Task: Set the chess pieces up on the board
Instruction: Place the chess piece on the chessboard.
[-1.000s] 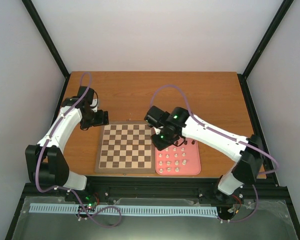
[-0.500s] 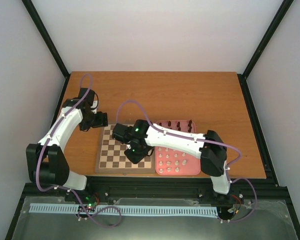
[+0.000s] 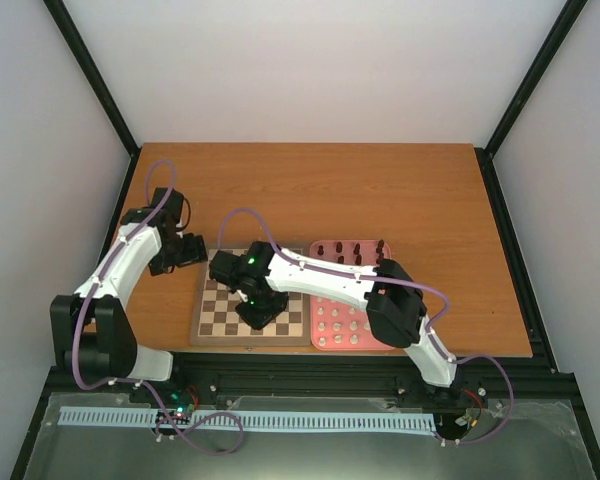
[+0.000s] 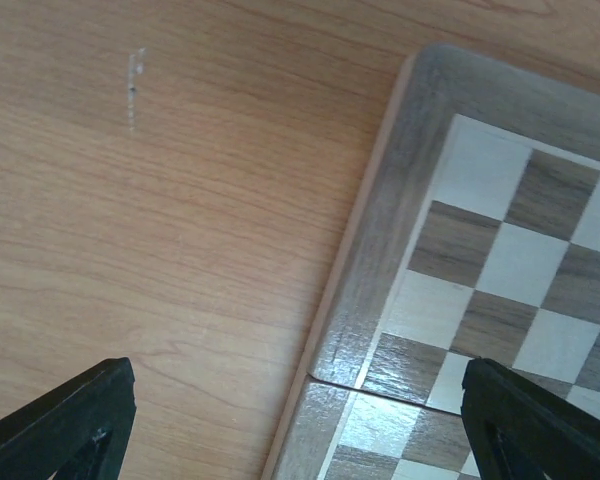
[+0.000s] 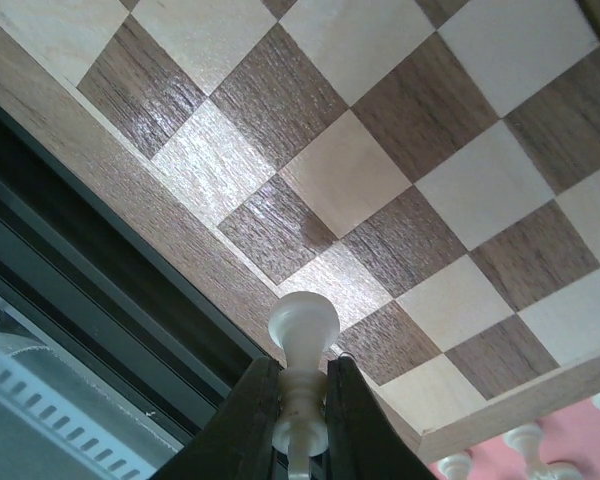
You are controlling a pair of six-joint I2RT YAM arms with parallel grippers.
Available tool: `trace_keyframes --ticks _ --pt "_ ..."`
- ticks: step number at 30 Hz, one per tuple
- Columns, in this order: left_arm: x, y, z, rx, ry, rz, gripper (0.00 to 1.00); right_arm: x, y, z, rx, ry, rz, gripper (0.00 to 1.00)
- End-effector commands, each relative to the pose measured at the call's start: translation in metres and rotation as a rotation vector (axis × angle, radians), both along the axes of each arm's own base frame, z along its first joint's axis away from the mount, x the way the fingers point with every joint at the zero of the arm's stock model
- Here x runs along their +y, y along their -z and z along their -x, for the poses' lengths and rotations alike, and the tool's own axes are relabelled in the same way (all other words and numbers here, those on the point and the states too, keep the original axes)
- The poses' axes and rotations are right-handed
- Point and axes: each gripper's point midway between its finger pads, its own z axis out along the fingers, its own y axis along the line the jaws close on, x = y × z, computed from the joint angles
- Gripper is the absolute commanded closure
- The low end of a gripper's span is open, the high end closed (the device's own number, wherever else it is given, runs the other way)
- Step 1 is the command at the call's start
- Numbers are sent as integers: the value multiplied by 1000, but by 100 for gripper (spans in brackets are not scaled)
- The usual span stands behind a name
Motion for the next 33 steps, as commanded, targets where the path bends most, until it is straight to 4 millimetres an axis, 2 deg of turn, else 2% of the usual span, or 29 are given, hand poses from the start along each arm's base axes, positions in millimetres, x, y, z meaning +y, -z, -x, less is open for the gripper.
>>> trace_keyframes --ticks 1,7,12,33 --pt "14 -9 -1 -52 -103 6 0 5 4 10 39 -41 12 97" --pt "31 -14 2 -77 -196 17 0 12 13 9 48 -64 19 97" --pt "35 -14 5 -80 -220 14 0 18 18 10 65 -82 18 97" --pt "29 -10 2 -92 -200 55 0 21 29 4 52 -99 55 94"
